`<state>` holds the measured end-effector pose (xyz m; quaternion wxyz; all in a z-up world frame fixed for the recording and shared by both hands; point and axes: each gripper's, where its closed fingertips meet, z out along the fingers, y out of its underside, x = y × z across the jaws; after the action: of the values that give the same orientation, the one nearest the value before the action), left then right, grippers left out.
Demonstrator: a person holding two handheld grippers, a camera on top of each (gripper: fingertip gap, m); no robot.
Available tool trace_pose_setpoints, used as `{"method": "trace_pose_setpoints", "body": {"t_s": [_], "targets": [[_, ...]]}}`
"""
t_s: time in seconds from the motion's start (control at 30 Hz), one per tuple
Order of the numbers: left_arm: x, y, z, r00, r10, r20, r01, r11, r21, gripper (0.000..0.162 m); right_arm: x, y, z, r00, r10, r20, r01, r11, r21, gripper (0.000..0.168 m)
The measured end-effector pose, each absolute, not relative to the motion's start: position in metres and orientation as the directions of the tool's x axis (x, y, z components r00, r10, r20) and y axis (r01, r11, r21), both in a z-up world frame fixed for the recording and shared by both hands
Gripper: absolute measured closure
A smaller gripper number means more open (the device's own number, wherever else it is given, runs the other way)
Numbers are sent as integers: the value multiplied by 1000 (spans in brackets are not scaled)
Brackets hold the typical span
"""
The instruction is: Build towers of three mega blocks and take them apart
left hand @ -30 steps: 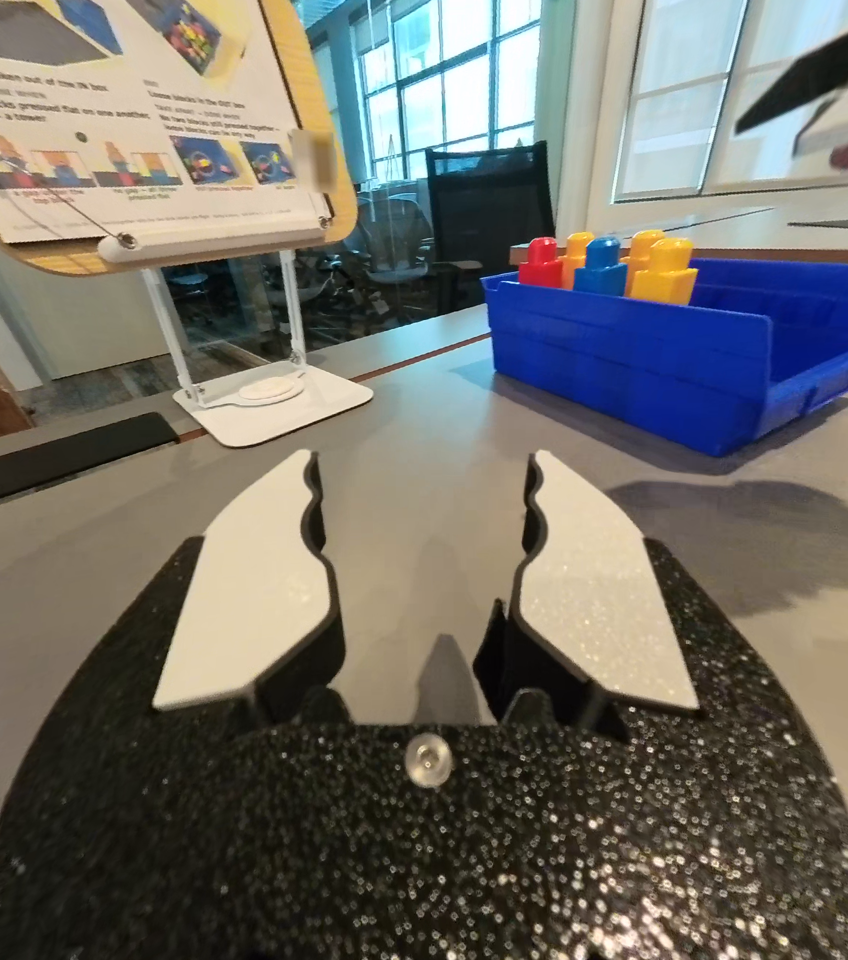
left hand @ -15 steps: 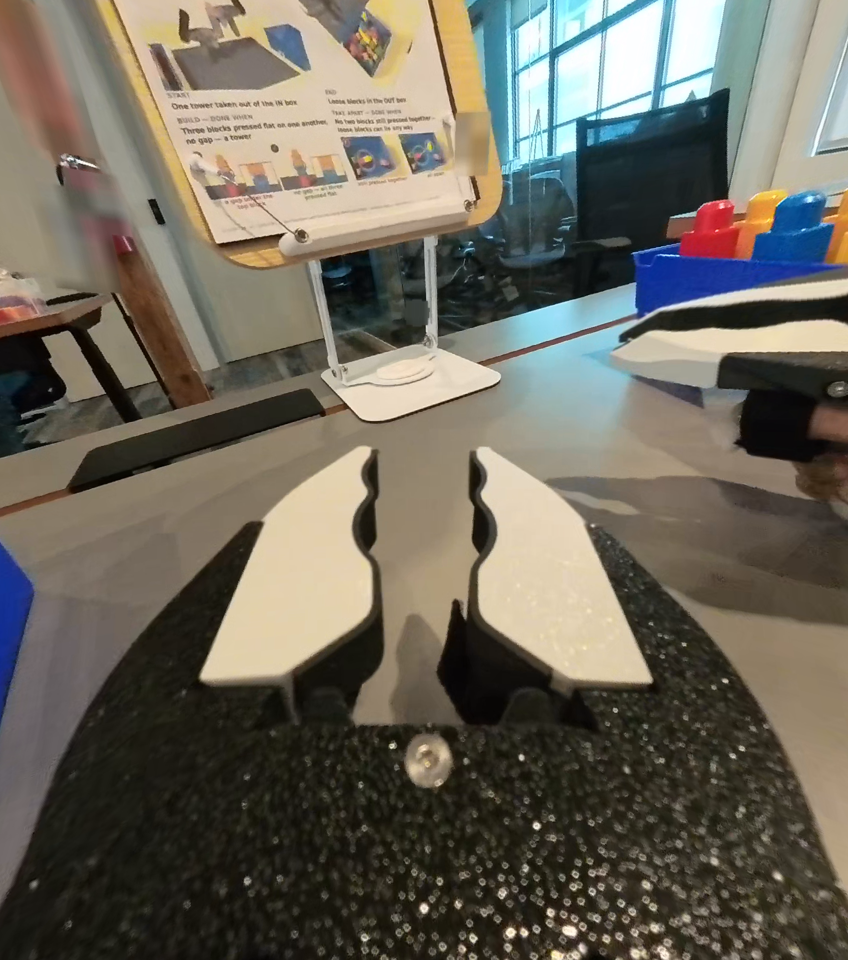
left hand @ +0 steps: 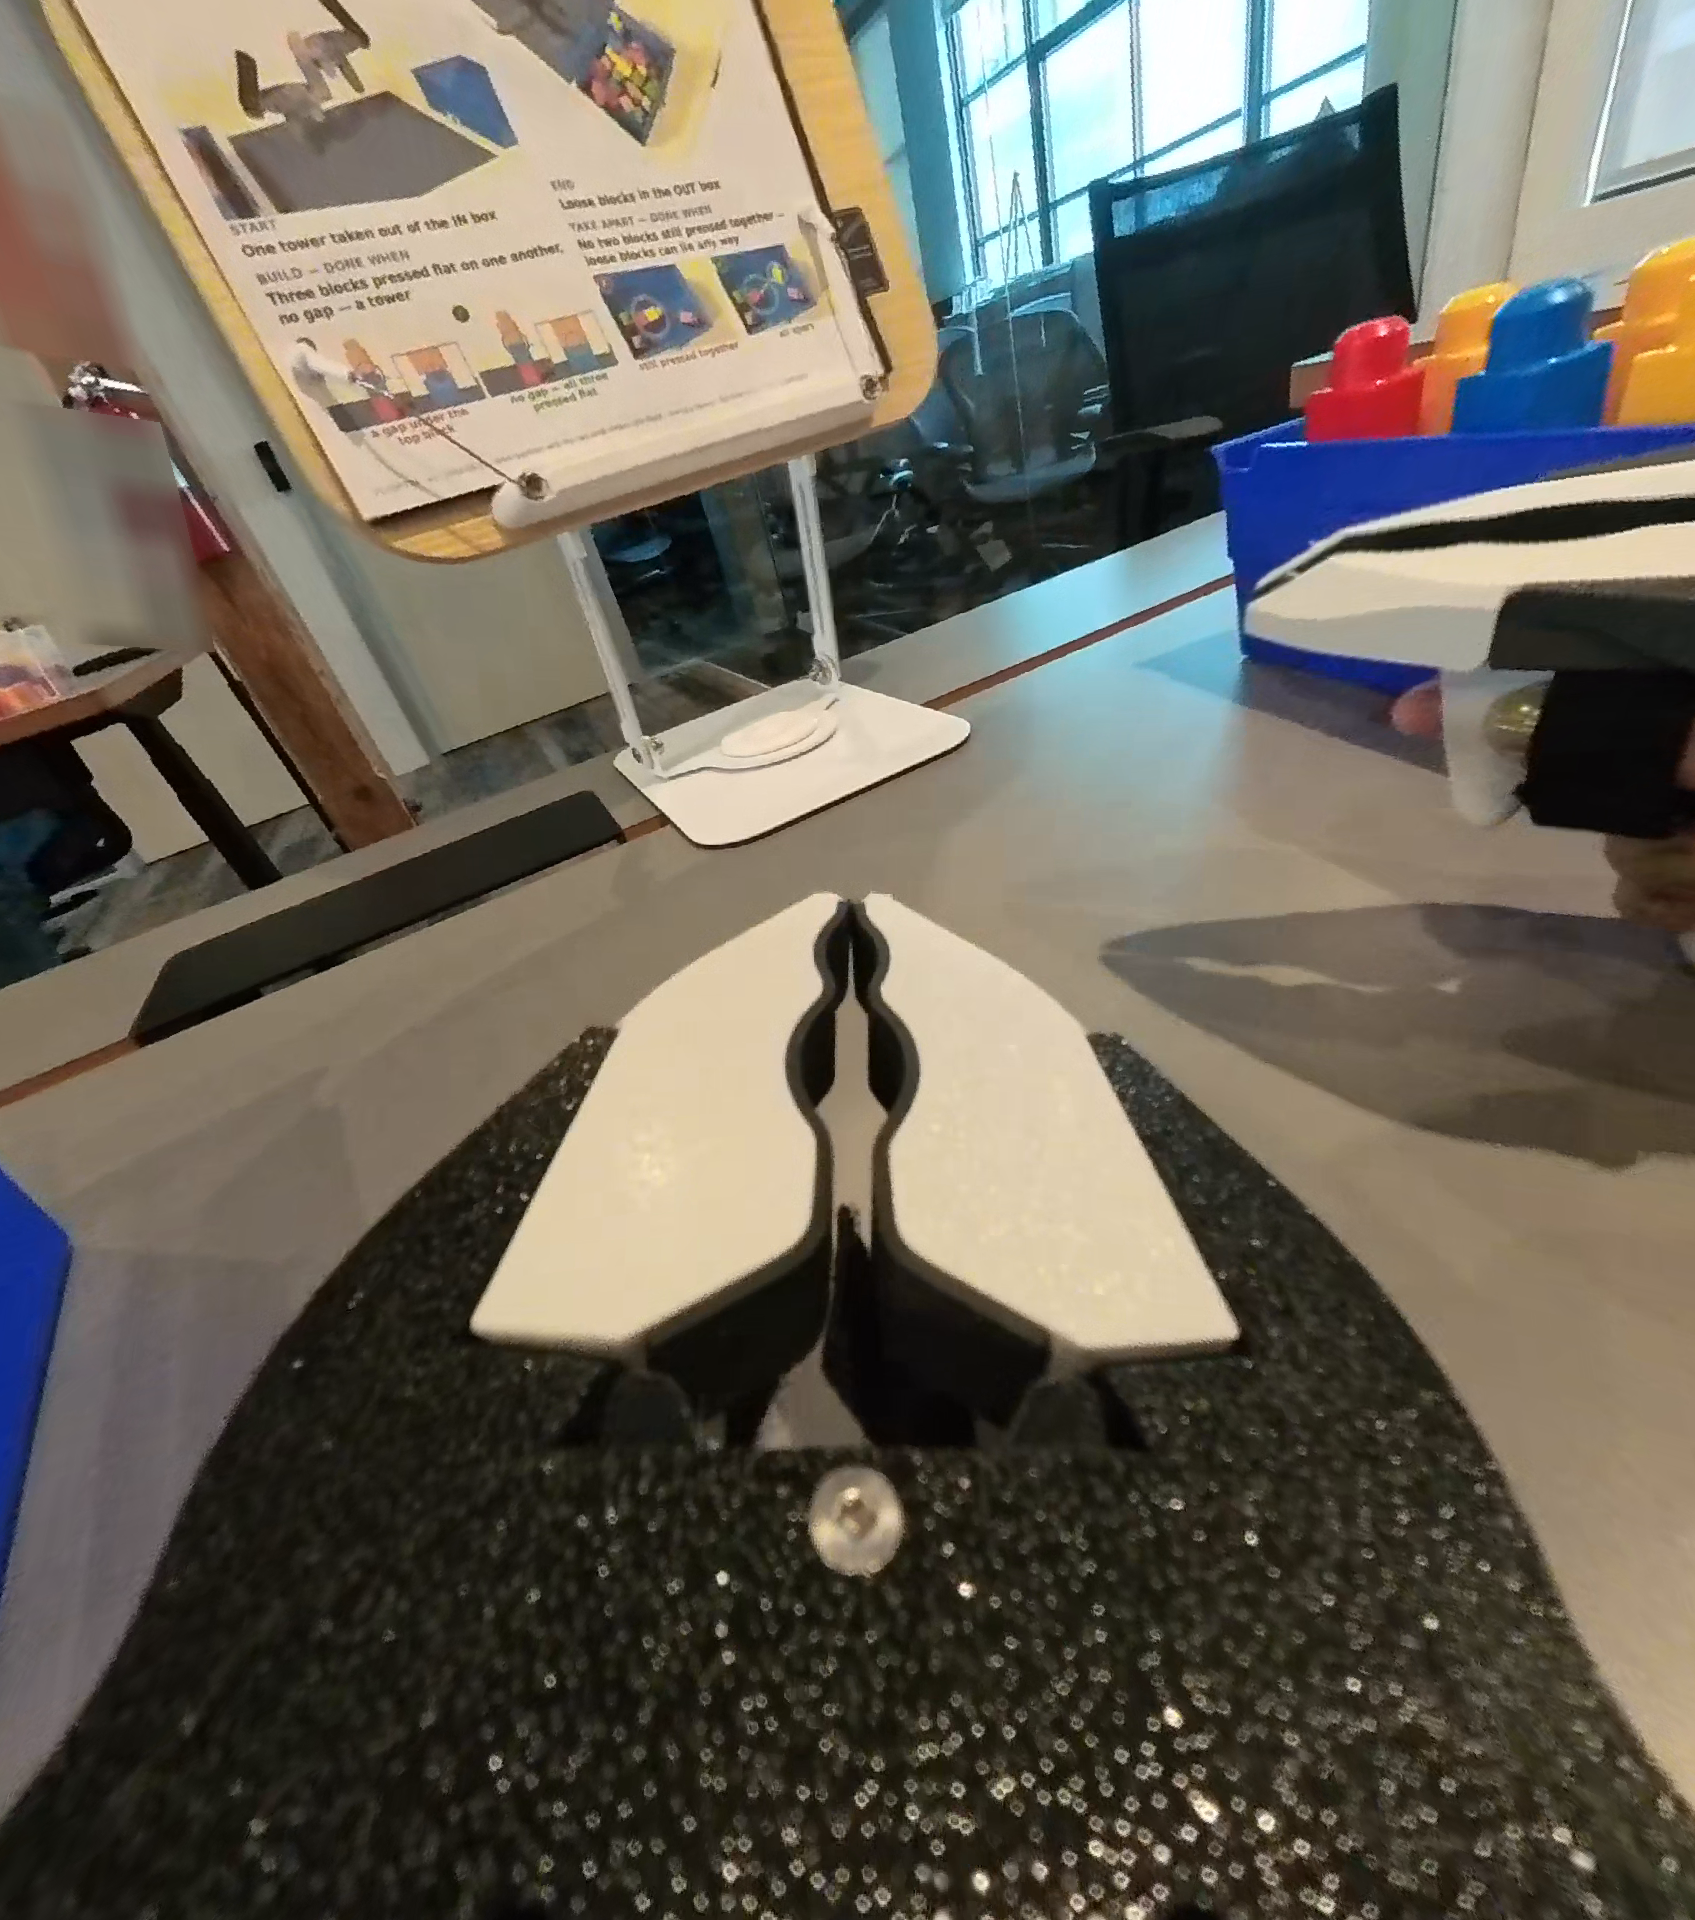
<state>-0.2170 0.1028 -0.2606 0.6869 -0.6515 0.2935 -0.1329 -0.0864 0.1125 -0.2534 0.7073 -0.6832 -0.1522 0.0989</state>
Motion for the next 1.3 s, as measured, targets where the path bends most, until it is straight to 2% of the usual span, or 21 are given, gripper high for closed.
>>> {"method": "trace_pose_setpoints", "body": {"t_s": [0.1, 0.27, 0.57, 0.8, 1.1, 1.3], "targets": [[-220, 105, -259, 802, -565, -195, -169, 99, -981, 162, -89, 112, -257, 920, 387, 58, 56, 16, -998, 167], [-225, 105, -256, 807, -571, -152, -118, 96, -988, 162, -82, 113, -254, 941, 335, 59, 49, 37, -998, 165], [-227, 105, -254, 808, -577, -122, -88, 86, -992, 162, -84, 114, -256, 943, 320, 95, 90, 31, -995, 153], [-226, 105, -255, 807, -575, -136, -102, 91, -991, 162, -87, 116, -260, 934, 350, 69, 77, -9, -997, 137], [-226, 104, -255, 806, -577, -129, -95, 88, -992, 162, -88, 115, -259, 936, 336, 106, 109, 12, -994, 162], [-226, 104, -255, 804, -580, -129, -95, 88, -992, 162, -90, 115, -260, 936, 325, 139, 141, 17, -990, 165]]}}
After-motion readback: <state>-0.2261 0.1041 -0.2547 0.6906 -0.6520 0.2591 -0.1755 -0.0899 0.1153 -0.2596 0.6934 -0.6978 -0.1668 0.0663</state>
